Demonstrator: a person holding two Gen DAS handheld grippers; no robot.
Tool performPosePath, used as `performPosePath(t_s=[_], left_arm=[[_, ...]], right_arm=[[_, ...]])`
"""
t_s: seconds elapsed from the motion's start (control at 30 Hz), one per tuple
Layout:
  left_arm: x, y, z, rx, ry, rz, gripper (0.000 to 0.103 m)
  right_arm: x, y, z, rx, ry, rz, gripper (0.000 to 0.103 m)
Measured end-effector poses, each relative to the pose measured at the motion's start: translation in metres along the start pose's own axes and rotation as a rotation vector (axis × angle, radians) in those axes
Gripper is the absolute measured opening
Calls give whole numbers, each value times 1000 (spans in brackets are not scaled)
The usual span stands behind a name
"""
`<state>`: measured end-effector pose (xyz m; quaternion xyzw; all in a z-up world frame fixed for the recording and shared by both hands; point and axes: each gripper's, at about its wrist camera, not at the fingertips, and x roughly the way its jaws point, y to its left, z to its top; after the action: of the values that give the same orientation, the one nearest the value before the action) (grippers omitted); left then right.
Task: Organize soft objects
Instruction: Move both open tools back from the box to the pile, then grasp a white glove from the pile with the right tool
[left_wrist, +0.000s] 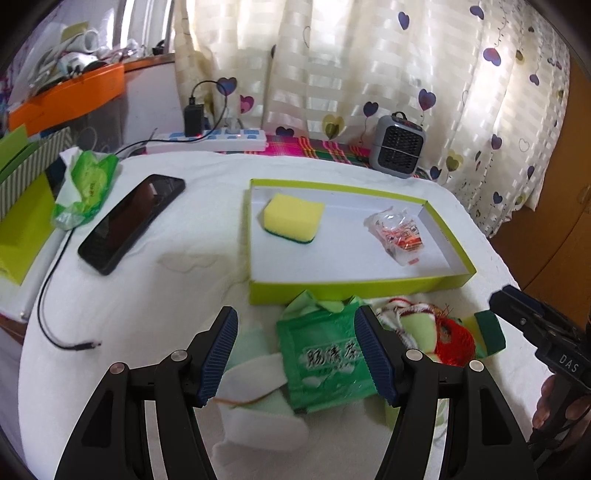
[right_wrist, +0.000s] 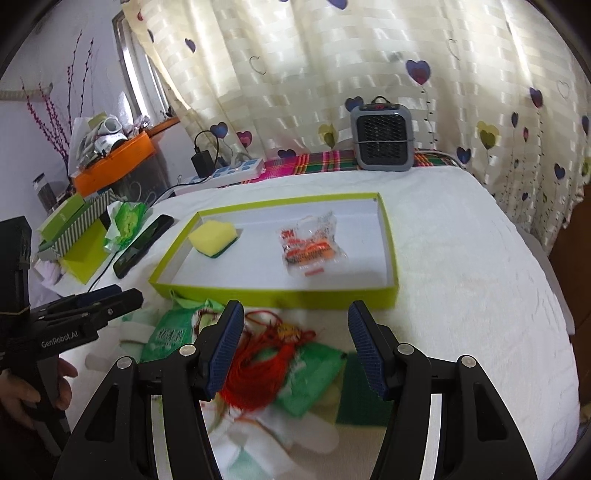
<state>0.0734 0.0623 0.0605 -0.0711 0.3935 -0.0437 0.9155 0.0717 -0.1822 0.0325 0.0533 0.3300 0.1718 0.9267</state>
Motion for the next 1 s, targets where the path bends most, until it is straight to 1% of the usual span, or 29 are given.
performPosePath(t_s=[0.1, 0.23, 0.3, 0.47, 0.63, 0.73, 0.77, 0.8, 0.83, 0.93, 1.0], left_arm=[[-4, 8, -10, -6, -6, 2, 66], [-6, 20, -18, -37, -2, -2, 66], [-7, 26, -21, -44, 0, 0, 66], [-8, 37, -28, -68, 12, 4, 66], [-11, 47, -35, -89, 16, -31, 66], [-11, 52, -39, -95, 24, -19, 66], [-10, 54, -40, -102, 29, -21, 66], [-10, 56, -42, -108, 33, -29, 66], [-10, 58, -43, -110, 36, -32, 66], [-9, 60, -44, -103, 41, -27, 66], [-9, 60, -44, -110, 41, -36, 66]], right_arm=[[-6, -3, -10, 18, 4, -2, 60], [-16, 0, -23, 3, 8, -17, 60], [-19, 0, -31, 18, 16, -7, 60], [-20, 9, -50, 17, 63, 37, 60], [-14, 16, -61, 25, 95, 34, 60], [-10, 16, -65, 41, 113, 13, 60], [-8, 16, -66, 48, 118, 4, 61], [-5, 15, -68, 59, 129, -6, 66], [-3, 15, -68, 68, 136, -9, 67], [4, 15, -71, 89, 151, 0, 68], [5, 17, -71, 86, 145, -11, 68]])
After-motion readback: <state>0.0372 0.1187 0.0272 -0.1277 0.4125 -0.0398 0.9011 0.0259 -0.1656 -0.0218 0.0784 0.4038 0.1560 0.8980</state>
